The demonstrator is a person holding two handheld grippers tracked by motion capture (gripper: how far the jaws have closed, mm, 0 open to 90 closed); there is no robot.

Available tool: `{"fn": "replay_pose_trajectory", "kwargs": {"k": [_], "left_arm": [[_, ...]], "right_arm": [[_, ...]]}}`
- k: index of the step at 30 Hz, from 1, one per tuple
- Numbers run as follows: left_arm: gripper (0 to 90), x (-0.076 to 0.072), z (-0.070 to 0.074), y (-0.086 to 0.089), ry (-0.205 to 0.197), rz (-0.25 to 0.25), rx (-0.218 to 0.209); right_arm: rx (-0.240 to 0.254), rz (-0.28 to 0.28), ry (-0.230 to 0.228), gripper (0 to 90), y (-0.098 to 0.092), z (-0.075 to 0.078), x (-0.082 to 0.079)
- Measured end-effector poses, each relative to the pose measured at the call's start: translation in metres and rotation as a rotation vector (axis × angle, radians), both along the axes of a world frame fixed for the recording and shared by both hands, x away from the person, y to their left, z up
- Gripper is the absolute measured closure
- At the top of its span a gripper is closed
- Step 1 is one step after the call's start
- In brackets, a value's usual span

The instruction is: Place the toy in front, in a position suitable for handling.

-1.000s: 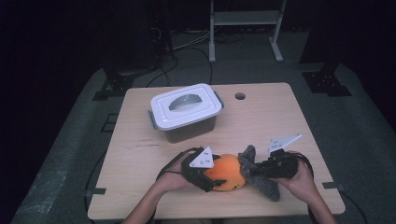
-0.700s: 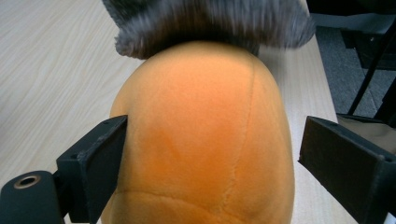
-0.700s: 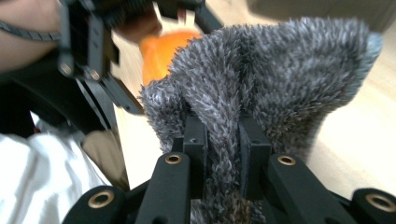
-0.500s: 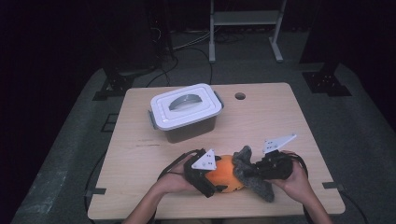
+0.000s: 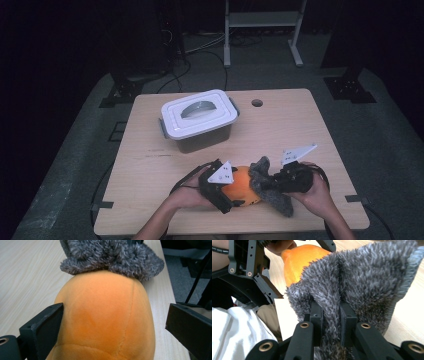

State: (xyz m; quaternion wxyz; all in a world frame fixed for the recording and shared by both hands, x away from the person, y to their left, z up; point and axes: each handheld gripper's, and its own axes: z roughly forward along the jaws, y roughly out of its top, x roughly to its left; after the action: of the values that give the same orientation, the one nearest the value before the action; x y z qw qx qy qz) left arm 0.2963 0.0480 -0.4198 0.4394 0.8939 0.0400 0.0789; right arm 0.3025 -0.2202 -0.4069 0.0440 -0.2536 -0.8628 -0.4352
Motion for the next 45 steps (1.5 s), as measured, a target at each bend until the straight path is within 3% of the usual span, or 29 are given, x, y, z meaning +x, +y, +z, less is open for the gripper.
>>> {"fn": "replay_pose_trajectory", "kwargs": {"k": [5,8,11,16,20,22,24,27,29,33,37,41,45], "left_arm": [[2.3,0.000,-0.001,-0.001,-0.008,0.023,0.008],[2.7,0.000,-0.001,-0.001,-0.012,0.020,0.007],[5.6,-0.001,0.000,0.000,-0.027,0.014,0.012],[14.5,0.002,0.001,0.003,-0.018,0.012,-0.010],[14.8,0.001,0.000,0.003,-0.017,0.004,-0.007],[14.7,0.001,0.000,0.003,-0.016,0.001,0.000],[14.8,0.000,0.000,0.002,-0.005,-0.013,-0.011],[14.6,-0.003,0.001,0.000,-0.005,-0.030,-0.009],[13.1,-0.002,0.002,0.001,0.009,-0.021,-0.007],[8.9,0.002,0.008,0.004,0.045,-0.003,-0.014],[7.0,0.005,0.003,0.003,0.082,0.006,0.010],[20.5,0.003,0.006,0.002,0.017,0.001,0.017],[26.6,0.005,0.011,0.003,-0.052,0.016,-0.004]], "right_arm": [[-0.018,-0.013,-0.041,75.7,0.002,0.011,-0.001],[-0.002,-0.011,-0.069,75.7,0.007,0.019,-0.005],[-0.027,0.005,-0.086,75.7,0.015,0.021,-0.007],[-0.018,0.010,-0.046,75.7,0.010,0.012,-0.004],[-0.021,-0.005,0.003,75.7,-0.003,0.002,-0.002],[-0.039,-0.026,0.002,75.7,-0.009,0.001,-0.001],[-0.023,-0.041,-0.013,75.8,-0.012,0.006,-0.001],[0.005,-0.027,-0.040,75.8,-0.004,0.014,-0.002],[-0.017,-0.008,-0.044,75.8,0.005,0.014,-0.001],[0.000,0.024,-0.007,75.9,0.010,0.005,-0.003],[0.014,0.031,0.007,75.8,0.007,0.002,-0.005],[0.015,0.018,0.010,75.7,0.004,0.002,-0.005],[0.035,-0.011,0.003,75.7,0.000,0.004,-0.003]]}}
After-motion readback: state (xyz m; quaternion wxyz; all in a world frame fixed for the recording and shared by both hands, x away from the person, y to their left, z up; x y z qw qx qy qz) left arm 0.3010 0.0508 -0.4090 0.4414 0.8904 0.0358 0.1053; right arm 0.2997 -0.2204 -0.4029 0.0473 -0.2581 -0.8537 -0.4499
